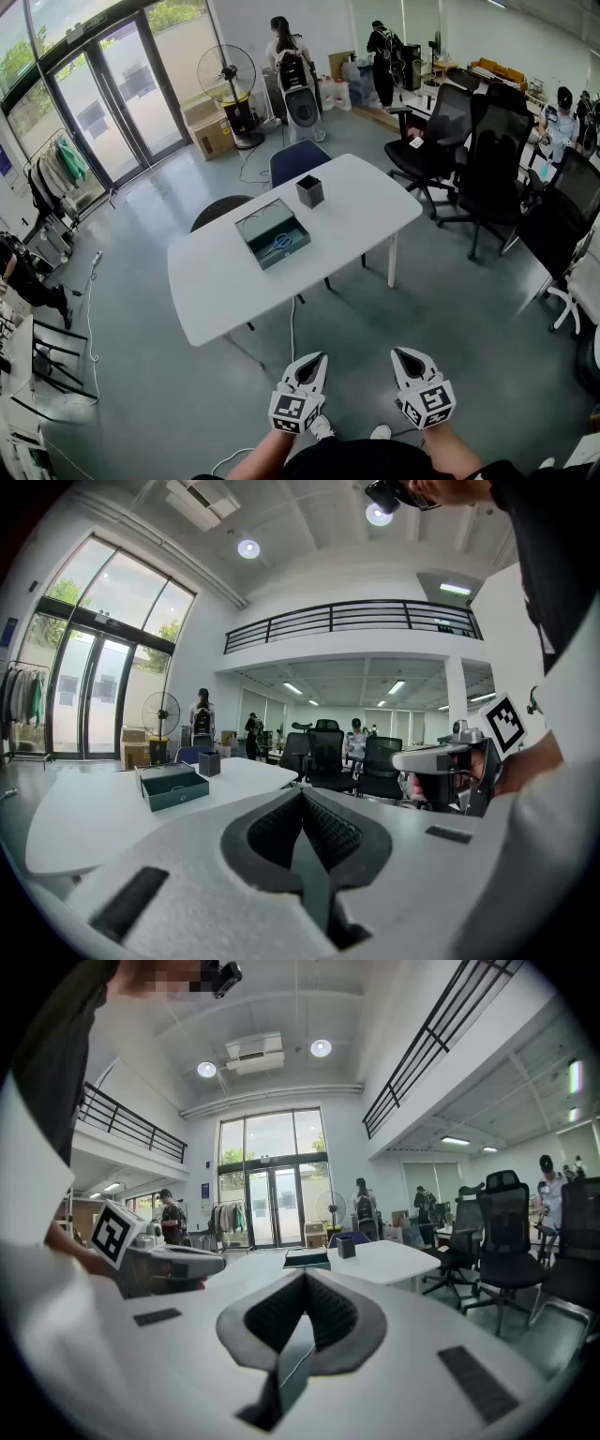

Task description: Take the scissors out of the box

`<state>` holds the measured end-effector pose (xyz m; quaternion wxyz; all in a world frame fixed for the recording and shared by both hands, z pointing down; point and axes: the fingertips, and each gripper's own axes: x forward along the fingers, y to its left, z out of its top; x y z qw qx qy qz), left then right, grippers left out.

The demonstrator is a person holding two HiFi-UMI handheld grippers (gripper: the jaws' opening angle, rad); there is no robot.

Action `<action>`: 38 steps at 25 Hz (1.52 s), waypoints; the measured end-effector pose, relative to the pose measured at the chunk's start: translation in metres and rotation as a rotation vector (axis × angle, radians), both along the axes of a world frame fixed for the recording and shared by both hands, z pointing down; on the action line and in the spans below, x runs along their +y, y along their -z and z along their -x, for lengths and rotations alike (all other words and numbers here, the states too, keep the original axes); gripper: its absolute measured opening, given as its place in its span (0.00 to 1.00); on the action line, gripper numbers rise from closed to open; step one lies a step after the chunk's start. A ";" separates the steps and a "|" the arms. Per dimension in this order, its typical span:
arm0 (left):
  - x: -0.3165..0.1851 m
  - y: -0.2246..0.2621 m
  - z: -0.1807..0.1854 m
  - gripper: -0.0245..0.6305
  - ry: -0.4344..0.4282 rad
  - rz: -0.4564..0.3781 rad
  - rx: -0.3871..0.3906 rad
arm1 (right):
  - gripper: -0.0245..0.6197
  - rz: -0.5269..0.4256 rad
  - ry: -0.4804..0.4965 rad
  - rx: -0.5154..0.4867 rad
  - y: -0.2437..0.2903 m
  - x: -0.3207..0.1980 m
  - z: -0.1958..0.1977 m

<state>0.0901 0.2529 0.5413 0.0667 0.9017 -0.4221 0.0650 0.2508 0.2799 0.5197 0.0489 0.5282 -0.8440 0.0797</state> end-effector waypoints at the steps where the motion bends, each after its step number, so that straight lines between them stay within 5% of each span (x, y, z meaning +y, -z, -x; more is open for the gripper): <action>1: 0.000 0.001 0.001 0.05 0.002 0.000 0.000 | 0.04 0.002 0.004 0.001 -0.001 0.001 0.000; 13: 0.002 0.003 0.016 0.05 0.001 -0.004 0.011 | 0.05 -0.019 0.001 0.015 0.010 0.003 0.013; 31: -0.028 0.006 0.115 0.05 -0.002 -0.023 0.016 | 0.05 -0.006 -0.010 -0.012 0.016 -0.021 0.099; 38: -0.038 -0.005 0.106 0.05 -0.008 0.000 0.016 | 0.05 0.001 -0.010 -0.009 0.014 -0.039 0.095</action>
